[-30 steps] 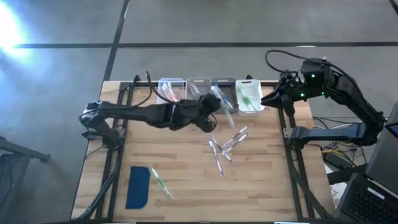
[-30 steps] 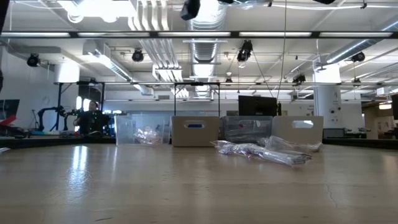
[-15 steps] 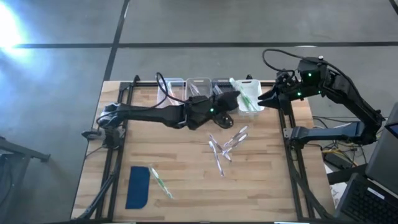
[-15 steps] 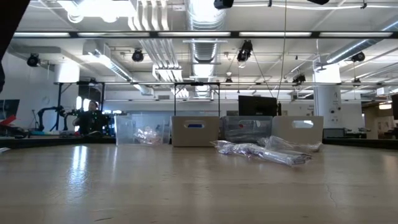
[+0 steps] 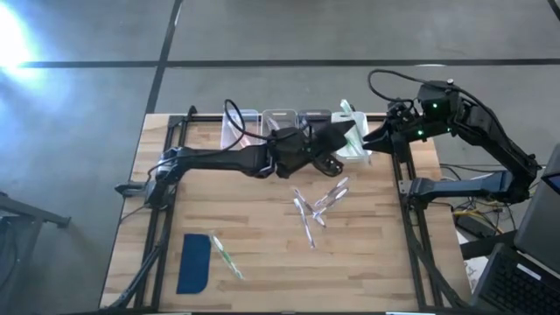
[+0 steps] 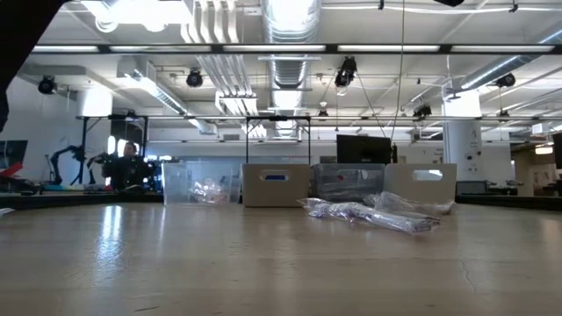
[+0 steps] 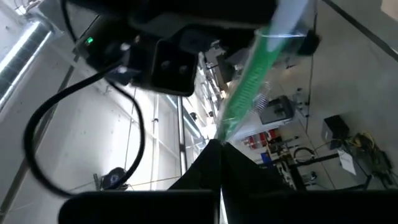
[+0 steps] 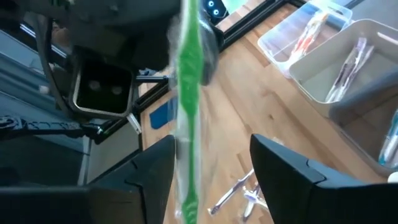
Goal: Pick & Place Toothbrushes
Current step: Put the green toothbrush into the white bin
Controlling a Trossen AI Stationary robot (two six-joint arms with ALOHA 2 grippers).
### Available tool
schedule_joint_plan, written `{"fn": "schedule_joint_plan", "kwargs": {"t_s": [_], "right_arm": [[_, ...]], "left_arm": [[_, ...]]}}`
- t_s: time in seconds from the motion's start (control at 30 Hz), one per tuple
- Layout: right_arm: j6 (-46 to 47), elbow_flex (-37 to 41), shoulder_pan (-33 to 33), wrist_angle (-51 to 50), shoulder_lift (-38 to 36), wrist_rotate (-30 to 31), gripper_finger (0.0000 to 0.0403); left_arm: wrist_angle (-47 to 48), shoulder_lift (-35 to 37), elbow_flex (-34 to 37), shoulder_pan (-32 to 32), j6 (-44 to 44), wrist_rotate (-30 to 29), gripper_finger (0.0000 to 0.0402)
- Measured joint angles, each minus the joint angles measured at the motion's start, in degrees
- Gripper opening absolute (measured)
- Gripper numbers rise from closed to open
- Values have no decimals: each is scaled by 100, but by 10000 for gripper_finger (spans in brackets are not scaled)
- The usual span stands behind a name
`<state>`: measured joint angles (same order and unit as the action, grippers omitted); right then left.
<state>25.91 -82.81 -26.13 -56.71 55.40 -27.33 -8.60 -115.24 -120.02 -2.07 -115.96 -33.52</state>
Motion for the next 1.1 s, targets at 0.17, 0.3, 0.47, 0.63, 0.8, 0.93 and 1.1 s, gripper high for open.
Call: {"fn": "schedule_joint_plan", "kwargs": {"t_s": [0.17,0.3,0.47,0.63,0.8,0.93,1.1], "right_arm": [[-2,0,0,14,0,-223,189],[-61,0,0,11,14,-227,176],[-101,0,-2,9,76,-220,150],[-176,0,0,4,175,-167,123],[-321,0,0,2,274,-157,94],[-342,0,0,4,285,-159,49],[-346,0,0,-6,232,-138,23]], "left_arm": [[87,-67,56,45,0,14,0],[59,-67,82,61,0,13,0],[45,-65,2,63,0,13,0],[0,-59,-17,63,0,14,0],[2,-54,4,63,31,73,0],[20,-54,7,63,88,87,4],[274,-9,-12,66,612,178,20]]}}
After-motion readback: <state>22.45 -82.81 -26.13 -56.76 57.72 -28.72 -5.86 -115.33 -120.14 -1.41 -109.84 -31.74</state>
